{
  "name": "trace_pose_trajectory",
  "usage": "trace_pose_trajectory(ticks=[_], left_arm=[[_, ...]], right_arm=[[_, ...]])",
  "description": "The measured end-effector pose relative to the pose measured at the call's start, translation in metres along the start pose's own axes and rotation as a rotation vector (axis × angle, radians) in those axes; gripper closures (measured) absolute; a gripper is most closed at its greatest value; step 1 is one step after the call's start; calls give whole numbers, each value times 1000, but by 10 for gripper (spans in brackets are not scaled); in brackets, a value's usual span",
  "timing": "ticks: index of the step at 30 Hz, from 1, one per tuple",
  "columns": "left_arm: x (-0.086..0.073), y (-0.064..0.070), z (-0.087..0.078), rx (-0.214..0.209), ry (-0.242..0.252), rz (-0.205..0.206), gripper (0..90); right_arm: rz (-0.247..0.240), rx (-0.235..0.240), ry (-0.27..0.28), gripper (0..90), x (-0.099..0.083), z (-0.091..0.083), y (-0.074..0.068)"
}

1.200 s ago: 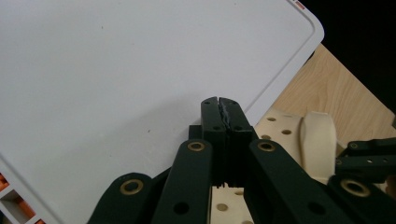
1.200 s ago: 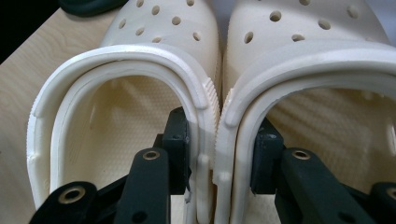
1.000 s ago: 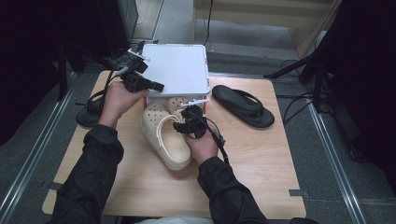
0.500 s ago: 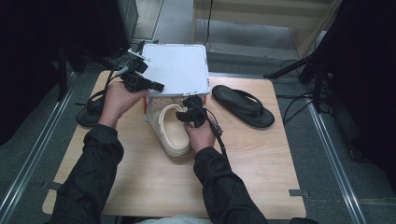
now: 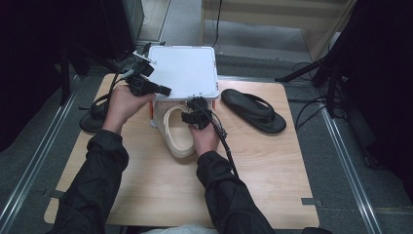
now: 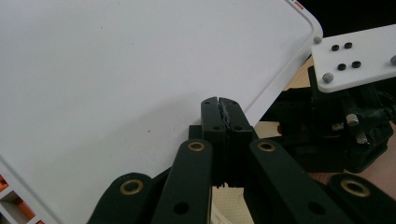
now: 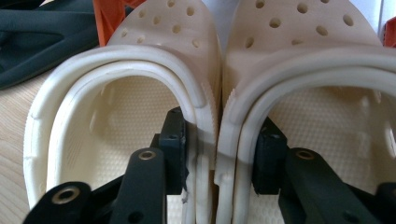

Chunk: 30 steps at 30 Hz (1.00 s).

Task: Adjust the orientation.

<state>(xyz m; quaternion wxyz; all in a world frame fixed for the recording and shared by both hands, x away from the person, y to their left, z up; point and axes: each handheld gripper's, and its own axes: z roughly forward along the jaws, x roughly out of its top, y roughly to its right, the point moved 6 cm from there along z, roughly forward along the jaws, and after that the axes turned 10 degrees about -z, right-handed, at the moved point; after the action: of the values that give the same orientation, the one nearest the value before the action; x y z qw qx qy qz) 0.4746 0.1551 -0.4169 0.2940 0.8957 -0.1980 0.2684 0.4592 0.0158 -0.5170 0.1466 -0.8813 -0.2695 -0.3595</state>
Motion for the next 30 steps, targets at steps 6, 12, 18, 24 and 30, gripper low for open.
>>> trace_pose_trajectory(ticks=[6, 12, 18, 24, 30], left_arm=[[0, 0, 0, -3, -3, 0, 900], [0, 0, 0, 3, 0, 2, 900], [0, 0, 0, 3, 1, 0, 900], [0, 0, 0, 2, 1, 1, 900], [0, -1, 0, 1, -1, 2, 900]], right_arm=[[-2, 30, 4, 574, -1, -3, -2], [-19, 45, 5, 537, -3, -15, -3], [-28, 80, 4, 562, -4, -34, 1], [-90, 105, 17, 675, -10, -60, -2], [-144, 153, 32, 804, -28, -79, -15]])
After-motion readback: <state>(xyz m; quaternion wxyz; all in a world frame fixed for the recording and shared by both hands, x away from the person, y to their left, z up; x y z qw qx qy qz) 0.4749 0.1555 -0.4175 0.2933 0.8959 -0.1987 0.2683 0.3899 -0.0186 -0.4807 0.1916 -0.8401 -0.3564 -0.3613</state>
